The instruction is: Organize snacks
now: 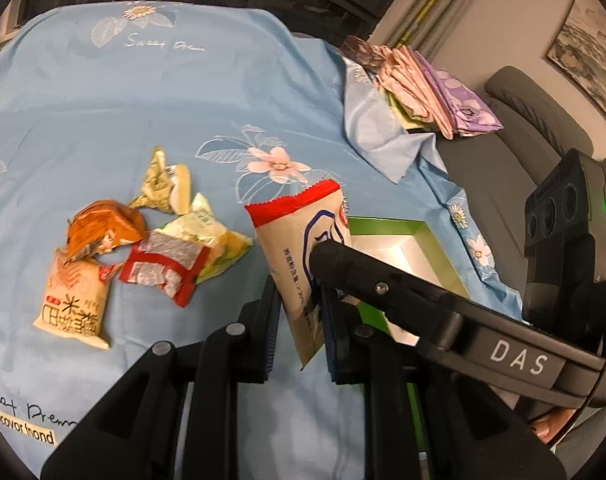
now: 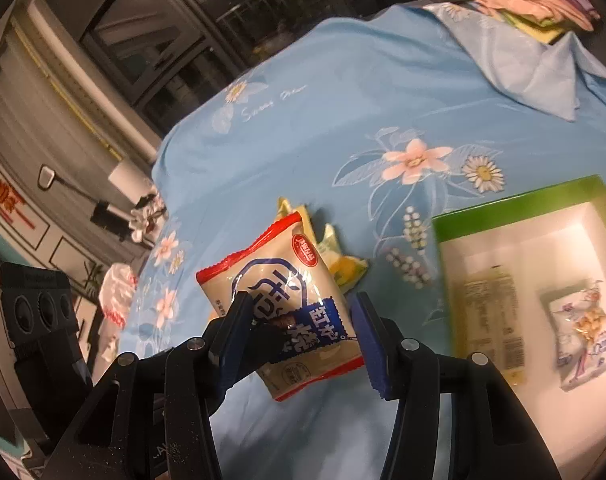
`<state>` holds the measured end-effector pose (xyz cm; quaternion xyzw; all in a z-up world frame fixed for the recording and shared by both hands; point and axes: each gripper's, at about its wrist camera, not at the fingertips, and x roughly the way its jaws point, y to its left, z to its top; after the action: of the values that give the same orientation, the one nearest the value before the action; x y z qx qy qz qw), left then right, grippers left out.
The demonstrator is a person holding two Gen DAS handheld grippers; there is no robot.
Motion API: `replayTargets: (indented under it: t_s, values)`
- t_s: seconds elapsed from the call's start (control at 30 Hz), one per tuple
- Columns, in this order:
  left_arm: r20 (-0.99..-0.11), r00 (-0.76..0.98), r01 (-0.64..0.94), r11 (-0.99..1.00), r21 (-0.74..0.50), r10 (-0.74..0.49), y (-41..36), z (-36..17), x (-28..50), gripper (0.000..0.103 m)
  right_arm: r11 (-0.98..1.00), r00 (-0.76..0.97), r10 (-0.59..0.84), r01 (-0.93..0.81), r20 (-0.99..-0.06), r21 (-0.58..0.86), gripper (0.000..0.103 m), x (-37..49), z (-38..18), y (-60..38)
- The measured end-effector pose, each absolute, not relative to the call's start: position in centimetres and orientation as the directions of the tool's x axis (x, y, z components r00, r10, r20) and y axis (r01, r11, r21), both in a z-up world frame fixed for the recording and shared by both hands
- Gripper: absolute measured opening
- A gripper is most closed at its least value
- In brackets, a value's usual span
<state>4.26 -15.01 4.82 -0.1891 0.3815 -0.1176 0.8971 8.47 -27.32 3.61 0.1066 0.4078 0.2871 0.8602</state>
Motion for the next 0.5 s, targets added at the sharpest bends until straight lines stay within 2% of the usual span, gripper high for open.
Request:
replayTargets:
  t_s: [0.5]
  values:
    - [-0.616,0.662,0.169,0.886,-0.432,-0.427,-18.4,5.7,5.6,0.019,0.842,0.589,0.537,-0.331,-0.603,0.426,0.054,7.9,4.9,-31.3]
